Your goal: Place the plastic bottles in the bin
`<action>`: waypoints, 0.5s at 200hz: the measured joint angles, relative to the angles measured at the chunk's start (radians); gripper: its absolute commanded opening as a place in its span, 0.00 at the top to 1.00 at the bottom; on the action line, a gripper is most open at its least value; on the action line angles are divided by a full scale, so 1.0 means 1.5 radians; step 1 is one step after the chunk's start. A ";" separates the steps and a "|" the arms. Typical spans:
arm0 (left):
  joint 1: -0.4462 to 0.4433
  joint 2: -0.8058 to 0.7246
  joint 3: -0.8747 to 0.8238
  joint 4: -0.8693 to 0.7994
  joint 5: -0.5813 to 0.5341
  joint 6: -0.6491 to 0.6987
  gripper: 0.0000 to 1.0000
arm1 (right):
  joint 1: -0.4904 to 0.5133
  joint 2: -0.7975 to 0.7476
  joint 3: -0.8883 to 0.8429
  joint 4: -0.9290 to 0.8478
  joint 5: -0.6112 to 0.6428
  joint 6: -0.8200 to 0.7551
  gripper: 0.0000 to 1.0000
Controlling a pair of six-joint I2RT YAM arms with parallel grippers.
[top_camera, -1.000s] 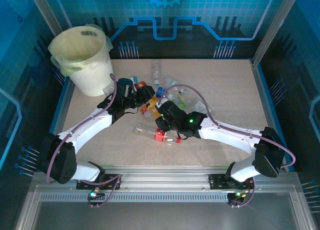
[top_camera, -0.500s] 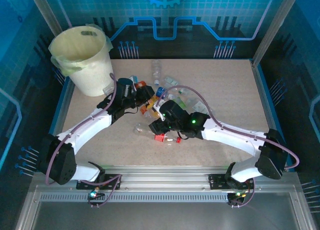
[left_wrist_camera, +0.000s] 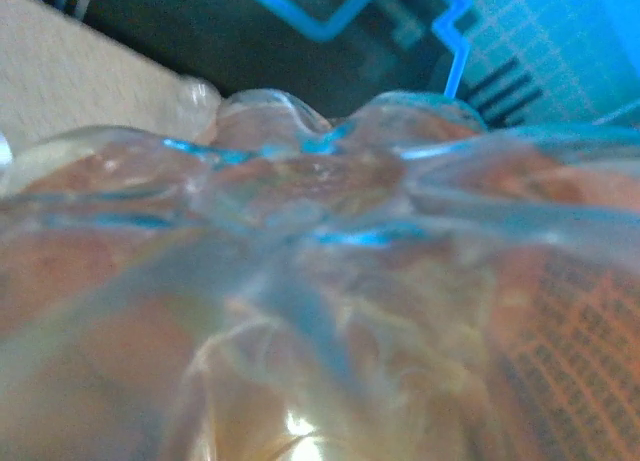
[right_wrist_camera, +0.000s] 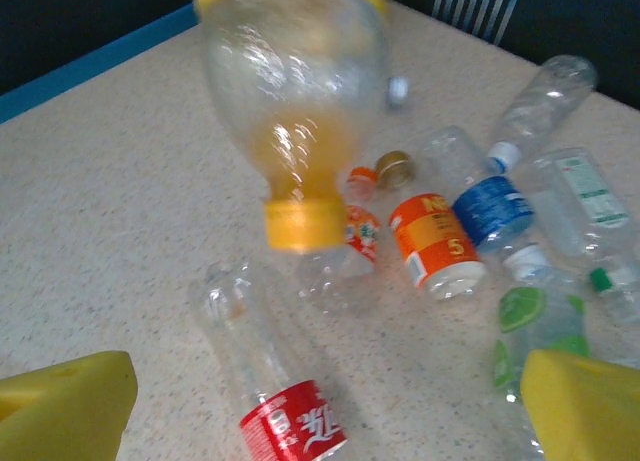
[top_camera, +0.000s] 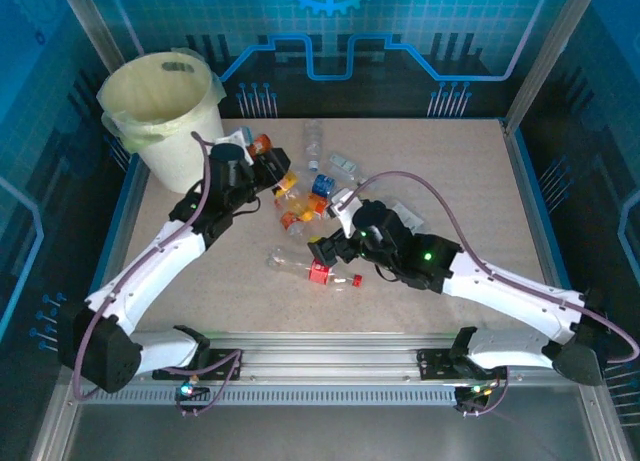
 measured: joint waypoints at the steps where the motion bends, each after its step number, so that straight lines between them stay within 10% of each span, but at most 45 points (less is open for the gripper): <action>1: 0.001 -0.001 0.000 0.000 -0.002 0.001 0.54 | 0.000 -0.003 -0.002 0.003 0.003 0.001 0.00; 100: 0.064 -0.048 0.061 0.157 -0.223 0.265 0.53 | -0.049 -0.081 -0.078 0.034 0.091 0.122 0.00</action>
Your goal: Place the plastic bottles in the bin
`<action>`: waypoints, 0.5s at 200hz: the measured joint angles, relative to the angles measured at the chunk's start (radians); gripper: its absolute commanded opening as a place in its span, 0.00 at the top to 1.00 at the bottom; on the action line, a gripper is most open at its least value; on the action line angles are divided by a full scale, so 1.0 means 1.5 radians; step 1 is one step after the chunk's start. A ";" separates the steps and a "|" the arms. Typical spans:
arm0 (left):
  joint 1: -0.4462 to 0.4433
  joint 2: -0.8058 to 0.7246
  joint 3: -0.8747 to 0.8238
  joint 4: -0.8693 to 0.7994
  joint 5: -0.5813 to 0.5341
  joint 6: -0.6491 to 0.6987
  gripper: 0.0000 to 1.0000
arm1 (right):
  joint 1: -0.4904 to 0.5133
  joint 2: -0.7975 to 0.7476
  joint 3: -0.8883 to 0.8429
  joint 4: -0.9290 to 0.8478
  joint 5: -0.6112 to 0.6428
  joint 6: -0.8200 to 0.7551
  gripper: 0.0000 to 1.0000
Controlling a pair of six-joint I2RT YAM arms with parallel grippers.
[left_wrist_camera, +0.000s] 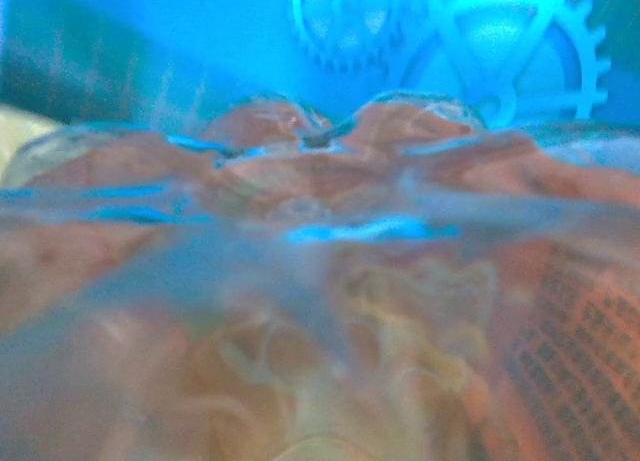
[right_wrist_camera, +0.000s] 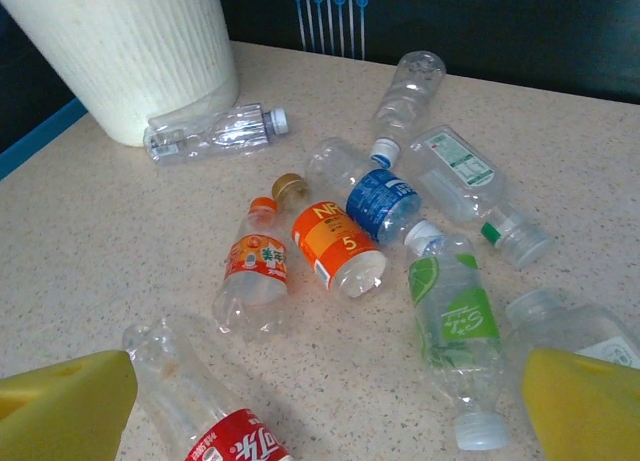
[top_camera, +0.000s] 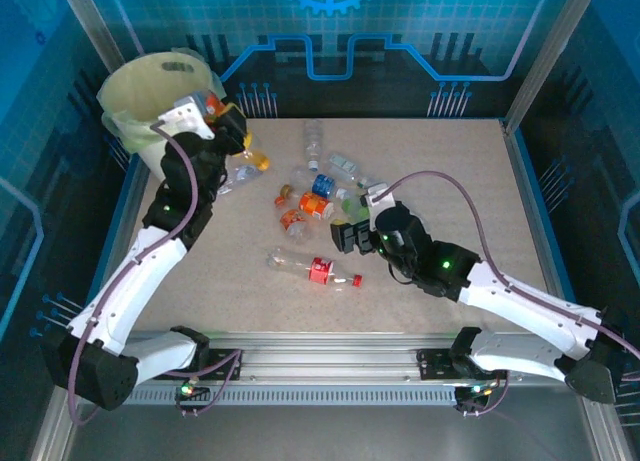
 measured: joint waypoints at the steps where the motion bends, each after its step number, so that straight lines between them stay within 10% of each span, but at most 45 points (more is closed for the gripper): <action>1: 0.002 0.002 0.003 0.003 -0.002 0.005 0.52 | -0.001 -0.001 0.000 0.000 0.000 0.002 0.00; 100: 0.139 0.221 0.260 0.092 -0.027 0.184 0.52 | -0.014 -0.030 -0.001 -0.009 0.011 0.044 0.00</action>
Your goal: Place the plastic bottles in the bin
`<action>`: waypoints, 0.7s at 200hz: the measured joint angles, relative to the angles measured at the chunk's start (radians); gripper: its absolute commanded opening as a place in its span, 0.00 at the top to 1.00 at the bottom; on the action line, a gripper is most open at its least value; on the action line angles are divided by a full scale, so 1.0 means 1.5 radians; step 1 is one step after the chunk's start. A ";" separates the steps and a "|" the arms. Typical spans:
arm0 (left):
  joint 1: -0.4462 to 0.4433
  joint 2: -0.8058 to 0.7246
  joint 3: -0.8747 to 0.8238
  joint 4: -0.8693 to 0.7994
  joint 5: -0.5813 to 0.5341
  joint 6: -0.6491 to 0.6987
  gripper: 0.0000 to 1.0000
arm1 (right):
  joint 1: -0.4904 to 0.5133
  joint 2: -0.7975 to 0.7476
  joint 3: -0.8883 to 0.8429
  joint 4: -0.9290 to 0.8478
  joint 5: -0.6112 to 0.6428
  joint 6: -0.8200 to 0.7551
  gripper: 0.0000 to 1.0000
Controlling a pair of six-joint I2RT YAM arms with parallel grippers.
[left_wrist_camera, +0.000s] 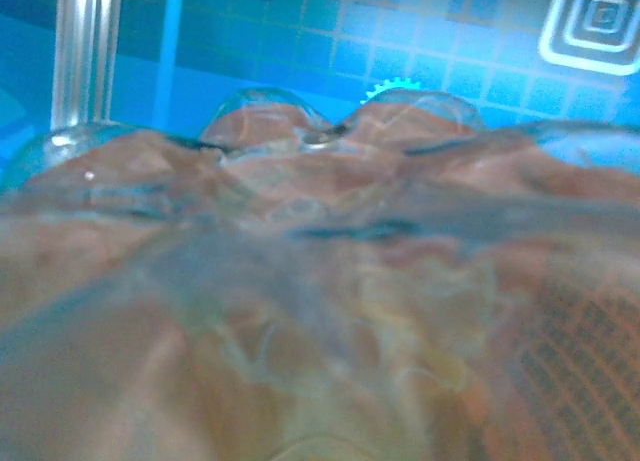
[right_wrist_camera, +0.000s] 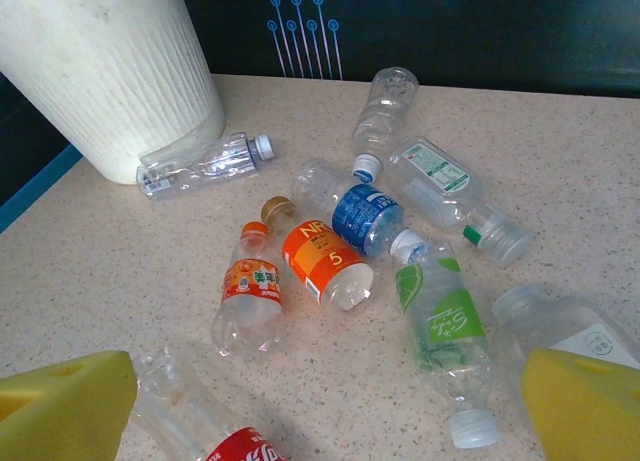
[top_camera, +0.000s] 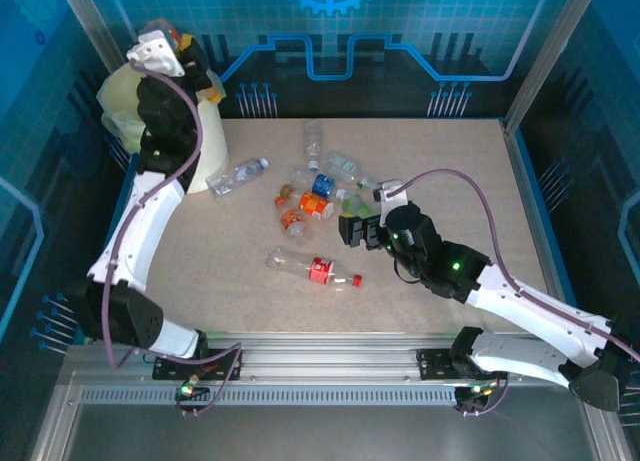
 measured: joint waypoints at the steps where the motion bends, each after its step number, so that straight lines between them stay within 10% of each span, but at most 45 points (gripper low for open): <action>1: 0.002 0.003 0.002 0.000 0.000 0.001 0.52 | 0.000 0.000 0.000 0.000 0.000 0.000 0.00; 140: 0.171 0.380 0.435 -0.261 0.126 0.002 0.49 | -0.004 -0.009 -0.019 -0.019 0.000 0.010 0.00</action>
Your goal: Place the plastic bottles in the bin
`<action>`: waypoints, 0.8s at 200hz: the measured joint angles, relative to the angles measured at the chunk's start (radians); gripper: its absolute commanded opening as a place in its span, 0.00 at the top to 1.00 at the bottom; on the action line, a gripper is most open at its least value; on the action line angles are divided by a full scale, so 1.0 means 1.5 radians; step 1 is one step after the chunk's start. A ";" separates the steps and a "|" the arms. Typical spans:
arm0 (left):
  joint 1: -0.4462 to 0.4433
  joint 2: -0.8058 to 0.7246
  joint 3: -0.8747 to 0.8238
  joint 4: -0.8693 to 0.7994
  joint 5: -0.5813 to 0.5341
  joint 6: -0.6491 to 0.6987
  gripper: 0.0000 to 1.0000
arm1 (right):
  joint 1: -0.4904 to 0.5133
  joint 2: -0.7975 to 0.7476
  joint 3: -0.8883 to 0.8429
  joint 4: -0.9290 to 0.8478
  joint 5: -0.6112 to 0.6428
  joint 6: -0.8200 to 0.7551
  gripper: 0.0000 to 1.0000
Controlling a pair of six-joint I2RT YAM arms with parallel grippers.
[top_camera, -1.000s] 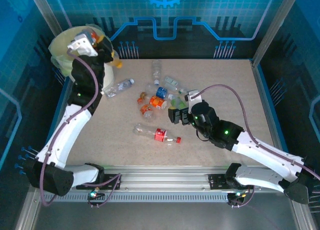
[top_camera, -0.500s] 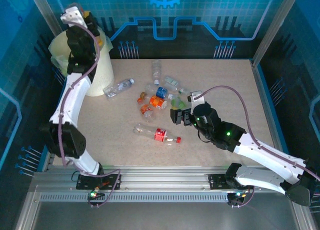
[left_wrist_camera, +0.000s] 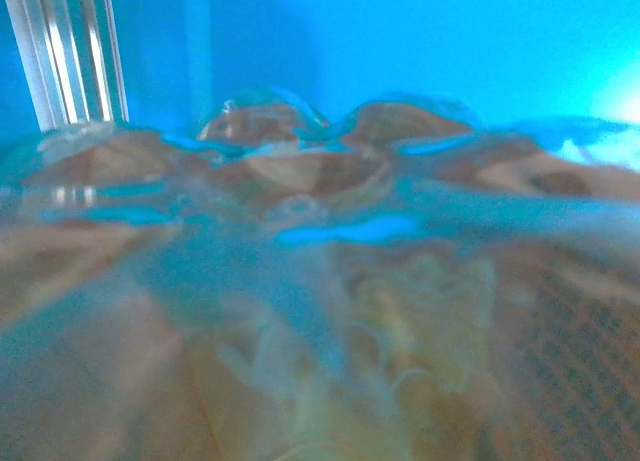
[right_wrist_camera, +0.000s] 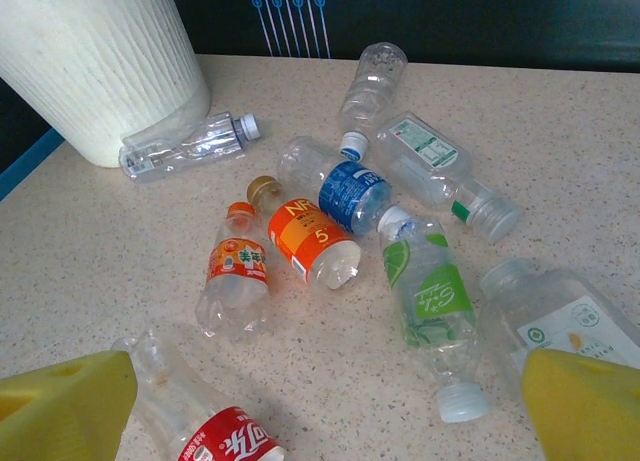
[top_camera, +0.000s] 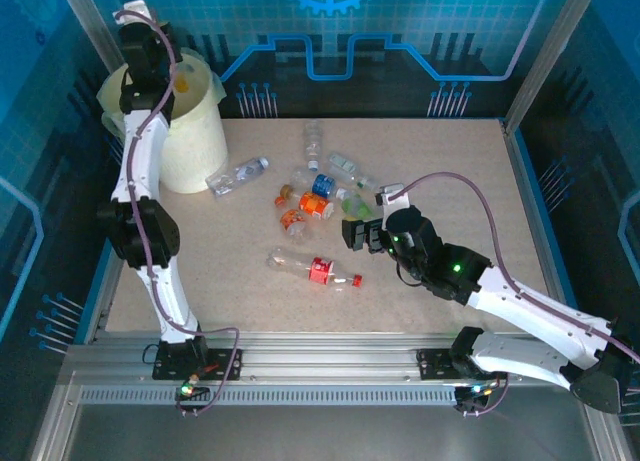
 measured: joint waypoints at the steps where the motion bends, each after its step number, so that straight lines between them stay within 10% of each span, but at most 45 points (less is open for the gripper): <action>1: 0.001 0.001 0.001 -0.002 0.002 -0.001 0.49 | 0.000 0.000 0.000 -0.001 0.000 0.000 0.00; 160: 0.035 0.108 0.027 -0.091 0.043 -0.012 0.29 | 0.000 -0.004 -0.003 -0.041 0.000 0.038 0.00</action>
